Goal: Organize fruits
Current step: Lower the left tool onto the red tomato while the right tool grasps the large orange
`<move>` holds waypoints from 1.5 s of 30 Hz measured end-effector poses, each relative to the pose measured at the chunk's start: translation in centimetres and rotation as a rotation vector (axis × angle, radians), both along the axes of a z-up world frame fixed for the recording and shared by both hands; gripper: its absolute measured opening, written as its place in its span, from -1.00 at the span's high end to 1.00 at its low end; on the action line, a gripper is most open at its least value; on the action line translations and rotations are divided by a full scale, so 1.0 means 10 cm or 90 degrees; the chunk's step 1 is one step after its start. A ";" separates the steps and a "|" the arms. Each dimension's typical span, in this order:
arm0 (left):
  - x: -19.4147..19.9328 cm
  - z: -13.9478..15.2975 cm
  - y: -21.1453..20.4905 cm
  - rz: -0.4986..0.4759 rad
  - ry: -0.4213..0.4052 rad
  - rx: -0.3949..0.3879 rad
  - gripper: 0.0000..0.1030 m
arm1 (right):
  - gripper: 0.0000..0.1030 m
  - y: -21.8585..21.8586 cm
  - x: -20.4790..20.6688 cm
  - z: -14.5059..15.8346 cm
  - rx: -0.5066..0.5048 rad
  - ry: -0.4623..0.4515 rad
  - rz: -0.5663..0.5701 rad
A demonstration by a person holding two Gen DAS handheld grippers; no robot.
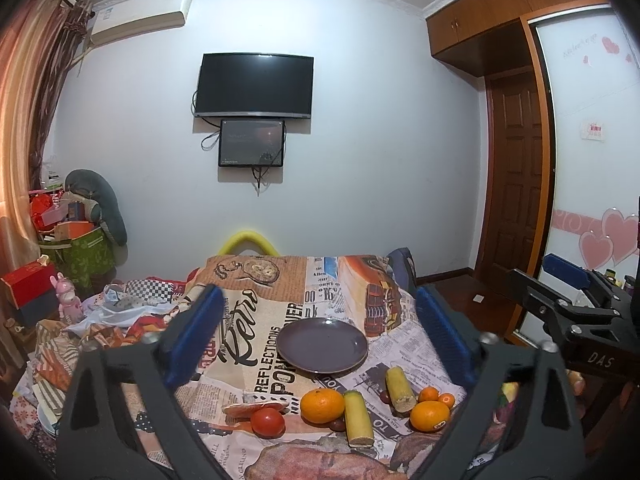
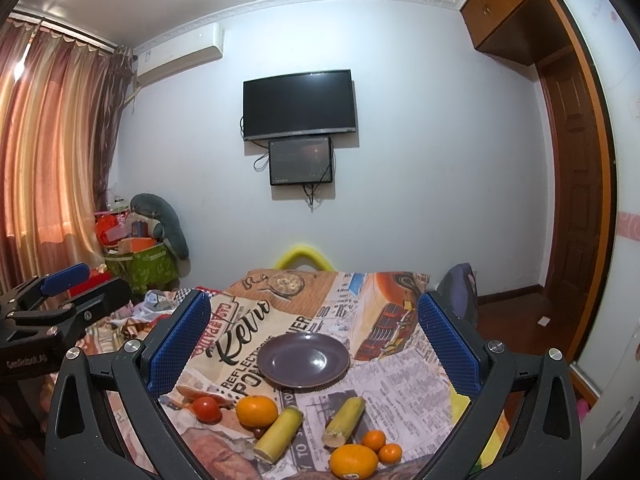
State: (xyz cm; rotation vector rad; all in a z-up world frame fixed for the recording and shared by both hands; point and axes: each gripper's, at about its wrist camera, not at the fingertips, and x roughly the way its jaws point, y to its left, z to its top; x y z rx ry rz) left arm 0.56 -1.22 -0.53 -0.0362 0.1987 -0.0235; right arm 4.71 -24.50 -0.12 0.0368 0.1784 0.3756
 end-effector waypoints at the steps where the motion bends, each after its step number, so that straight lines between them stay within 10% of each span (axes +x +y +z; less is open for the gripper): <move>1: 0.03 -0.02 0.01 -0.002 0.008 0.000 -0.69 | -1.00 -0.01 0.02 -0.01 0.001 0.006 0.003; 22: 0.86 -1.00 0.61 0.041 0.249 -0.005 -0.51 | -0.37 -0.21 0.61 -0.89 -0.106 0.277 -0.014; 45: 1.38 -2.06 0.73 0.022 0.450 -0.045 -0.52 | -0.37 -0.12 0.93 -1.86 -0.114 0.510 0.032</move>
